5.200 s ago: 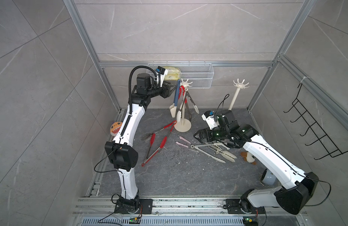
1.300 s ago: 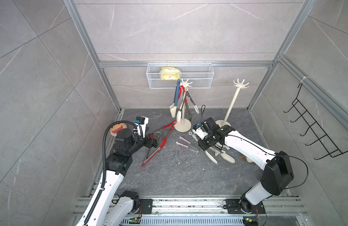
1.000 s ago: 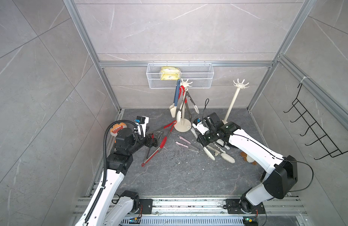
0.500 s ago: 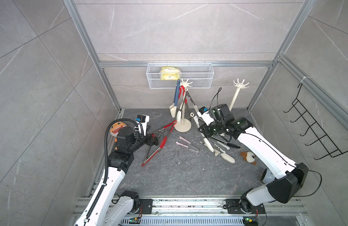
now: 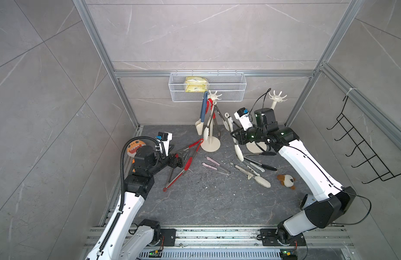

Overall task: Hang food tongs on kitchen utensil racks
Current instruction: Hang the food tongs on the rack.

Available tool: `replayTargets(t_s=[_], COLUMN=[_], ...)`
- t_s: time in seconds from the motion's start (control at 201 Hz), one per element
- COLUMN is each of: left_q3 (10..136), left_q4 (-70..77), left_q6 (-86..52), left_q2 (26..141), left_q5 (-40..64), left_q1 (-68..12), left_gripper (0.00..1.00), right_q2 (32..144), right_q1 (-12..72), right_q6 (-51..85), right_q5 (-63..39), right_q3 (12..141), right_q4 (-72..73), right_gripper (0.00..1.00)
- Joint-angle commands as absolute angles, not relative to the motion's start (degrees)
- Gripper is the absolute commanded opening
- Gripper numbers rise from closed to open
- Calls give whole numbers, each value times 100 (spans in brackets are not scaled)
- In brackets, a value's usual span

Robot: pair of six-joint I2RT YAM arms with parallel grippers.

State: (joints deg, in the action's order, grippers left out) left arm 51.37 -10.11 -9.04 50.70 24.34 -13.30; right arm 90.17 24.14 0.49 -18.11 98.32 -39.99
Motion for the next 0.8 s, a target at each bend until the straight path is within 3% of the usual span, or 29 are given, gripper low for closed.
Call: replayTargets(t_s=[0.0,0.792], left_q3=[5127,4904], left_q4=[-813,-1006], left_q6=[-1006,-1063], left_q2=[4965,4657], left_q5=[2569,2684], left_q1=[-1336,-1336], left_gripper=[100,100], right_q2=[9237,10657], right_q1=[2312,1976], right_q6=[180,484], right_q5=[-2094,-2969], right_q3=[10184,11901], right_q4=[-3694,-3576], right_gripper=[1,1])
